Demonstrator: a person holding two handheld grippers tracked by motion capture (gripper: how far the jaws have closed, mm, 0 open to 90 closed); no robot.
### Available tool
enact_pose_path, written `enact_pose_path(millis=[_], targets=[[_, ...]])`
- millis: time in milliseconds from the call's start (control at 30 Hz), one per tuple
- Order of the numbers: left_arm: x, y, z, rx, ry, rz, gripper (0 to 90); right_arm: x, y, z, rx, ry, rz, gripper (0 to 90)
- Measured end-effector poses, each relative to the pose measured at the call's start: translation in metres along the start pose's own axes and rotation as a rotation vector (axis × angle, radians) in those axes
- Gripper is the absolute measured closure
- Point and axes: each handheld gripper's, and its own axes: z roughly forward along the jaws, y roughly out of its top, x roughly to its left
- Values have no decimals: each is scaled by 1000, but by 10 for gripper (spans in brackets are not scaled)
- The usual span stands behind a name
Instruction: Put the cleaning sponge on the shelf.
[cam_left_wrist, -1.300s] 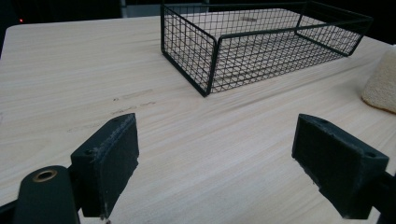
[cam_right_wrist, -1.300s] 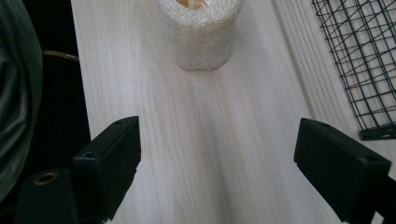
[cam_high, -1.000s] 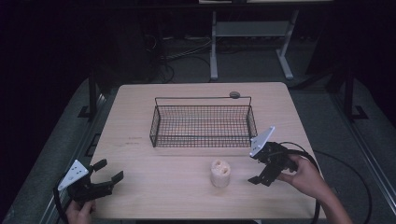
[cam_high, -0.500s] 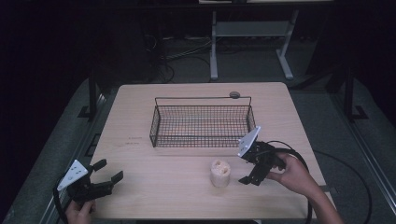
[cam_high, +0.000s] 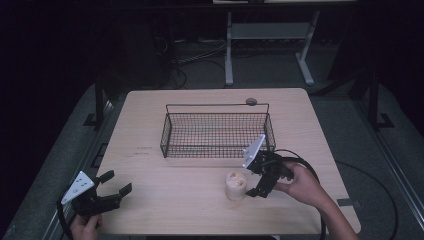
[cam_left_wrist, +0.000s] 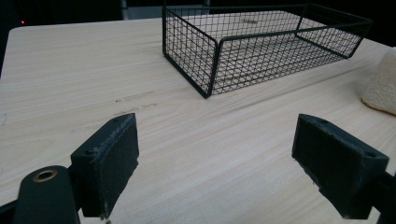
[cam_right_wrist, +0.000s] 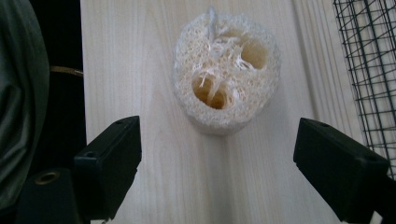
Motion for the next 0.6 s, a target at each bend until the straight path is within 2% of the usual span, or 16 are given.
enact_pose_path(millis=[333,600], targets=[[1,0,-1,-6,0,-7,139,0,14,7,10,-1,-28,150],[1,0,0,-8,-1,-6,139,-1,22,13,24,10,-31,170]])
